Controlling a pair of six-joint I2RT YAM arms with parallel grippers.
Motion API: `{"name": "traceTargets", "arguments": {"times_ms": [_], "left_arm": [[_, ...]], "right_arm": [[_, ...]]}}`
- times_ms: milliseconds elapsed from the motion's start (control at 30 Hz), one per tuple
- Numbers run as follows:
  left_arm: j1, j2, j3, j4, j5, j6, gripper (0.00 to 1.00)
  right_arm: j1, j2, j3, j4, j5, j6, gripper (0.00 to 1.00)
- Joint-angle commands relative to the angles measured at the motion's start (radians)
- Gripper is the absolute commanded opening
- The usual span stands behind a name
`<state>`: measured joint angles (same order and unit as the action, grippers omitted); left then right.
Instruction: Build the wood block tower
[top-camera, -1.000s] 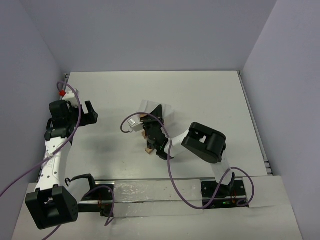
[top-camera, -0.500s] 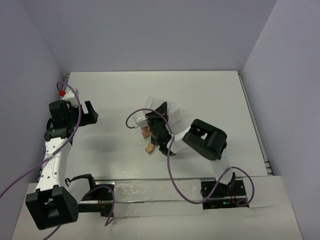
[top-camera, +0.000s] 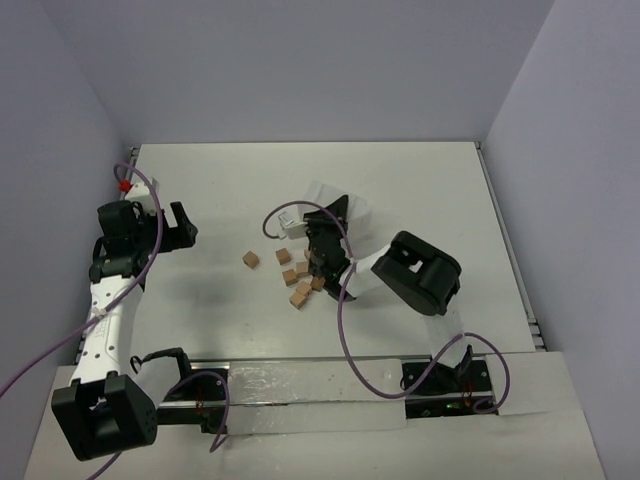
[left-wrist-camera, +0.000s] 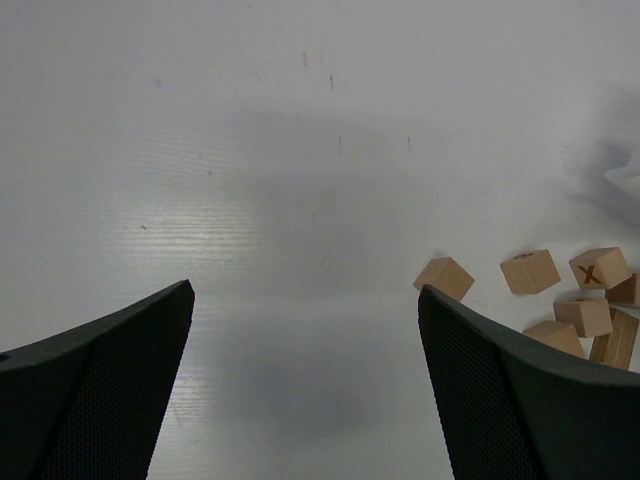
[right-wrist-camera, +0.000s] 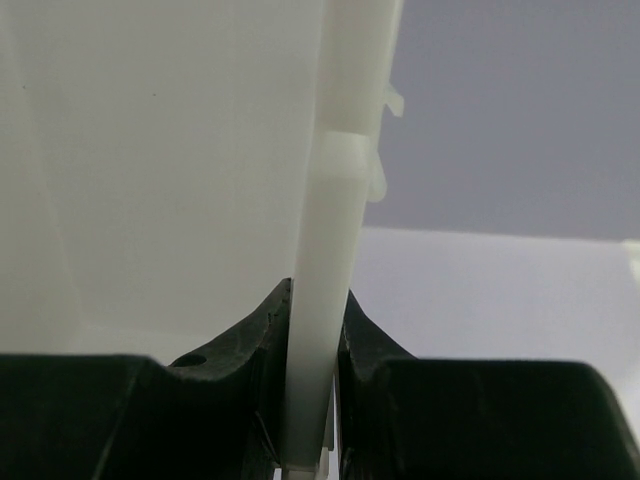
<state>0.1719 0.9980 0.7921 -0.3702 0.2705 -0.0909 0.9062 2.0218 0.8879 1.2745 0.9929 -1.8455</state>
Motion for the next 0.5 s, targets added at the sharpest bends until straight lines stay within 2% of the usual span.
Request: {"name": "traceTargets", "arguments": {"times_ms": [0,33,67,100,167,200,267,467], "left_arm": [[0.006,-0.021,0.013,0.032,0.038,0.017,0.99],[0.005,-0.018,0.013,0.028,0.044,0.017,0.99],[0.005,-0.018,0.012,0.028,0.044,0.019,0.99],[0.005,-0.018,0.011,0.028,0.048,0.021,0.99],[0.005,-0.024,0.007,0.030,0.050,0.026,0.99],[0.006,-0.025,0.006,0.030,0.056,0.027,0.99],[0.005,-0.024,0.006,0.028,0.072,0.034,0.99],[0.005,-0.019,0.008,0.018,0.105,0.047,0.99]], "right_arm": [[-0.078,-0.173,-0.022,0.108,0.069,0.211,0.00],[-0.103,-0.247,-0.030,-0.137,0.084,0.370,0.00],[-0.115,-0.291,-0.023,-0.276,0.089,0.468,0.00],[-0.117,-0.333,-0.019,-0.305,0.084,0.597,0.00],[-0.185,-0.450,0.123,-1.068,-0.041,1.107,0.00],[-0.222,-0.467,0.191,-1.286,-0.097,1.252,0.00],[-0.270,-0.480,0.267,-1.490,-0.238,1.360,0.00],[-0.521,-0.479,0.352,-1.701,-0.539,1.426,0.00]]}}
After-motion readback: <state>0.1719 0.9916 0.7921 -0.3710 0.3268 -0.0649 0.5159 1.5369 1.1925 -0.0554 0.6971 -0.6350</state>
